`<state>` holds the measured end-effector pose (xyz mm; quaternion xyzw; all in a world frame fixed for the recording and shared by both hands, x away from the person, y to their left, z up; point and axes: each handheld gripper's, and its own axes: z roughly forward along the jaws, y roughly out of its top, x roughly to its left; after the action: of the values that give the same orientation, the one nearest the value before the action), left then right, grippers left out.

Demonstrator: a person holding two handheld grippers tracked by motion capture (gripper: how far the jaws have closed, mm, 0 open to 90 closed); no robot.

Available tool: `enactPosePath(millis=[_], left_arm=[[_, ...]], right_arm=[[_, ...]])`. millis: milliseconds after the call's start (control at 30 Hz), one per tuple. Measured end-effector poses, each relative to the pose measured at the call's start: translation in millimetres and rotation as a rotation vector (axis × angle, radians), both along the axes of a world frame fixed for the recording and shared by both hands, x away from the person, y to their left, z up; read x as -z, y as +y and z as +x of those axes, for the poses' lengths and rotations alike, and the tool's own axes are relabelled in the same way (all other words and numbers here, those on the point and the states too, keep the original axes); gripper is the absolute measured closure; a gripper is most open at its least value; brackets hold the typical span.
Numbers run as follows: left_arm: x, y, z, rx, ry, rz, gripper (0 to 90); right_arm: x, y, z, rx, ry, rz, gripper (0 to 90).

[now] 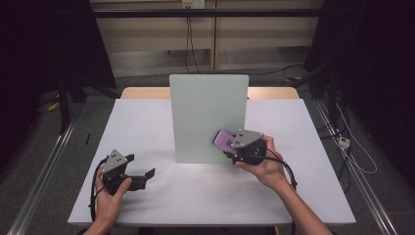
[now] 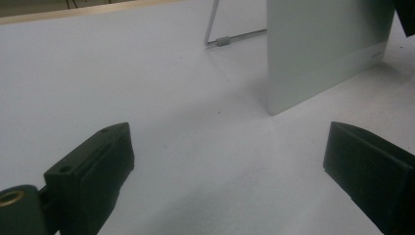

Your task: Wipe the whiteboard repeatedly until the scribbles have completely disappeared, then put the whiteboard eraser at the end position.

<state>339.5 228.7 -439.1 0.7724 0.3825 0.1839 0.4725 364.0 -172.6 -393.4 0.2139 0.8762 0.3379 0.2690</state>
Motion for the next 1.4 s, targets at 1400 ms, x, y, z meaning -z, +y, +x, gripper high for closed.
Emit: enactPosePath(millis=[1400], left_arm=[[0.9,5.6,-0.4,-0.009,0.007,-0.014,4.7]], right_arm=[[6.0,9.3,2.9,-0.126,0.228,0.118,41.8]])
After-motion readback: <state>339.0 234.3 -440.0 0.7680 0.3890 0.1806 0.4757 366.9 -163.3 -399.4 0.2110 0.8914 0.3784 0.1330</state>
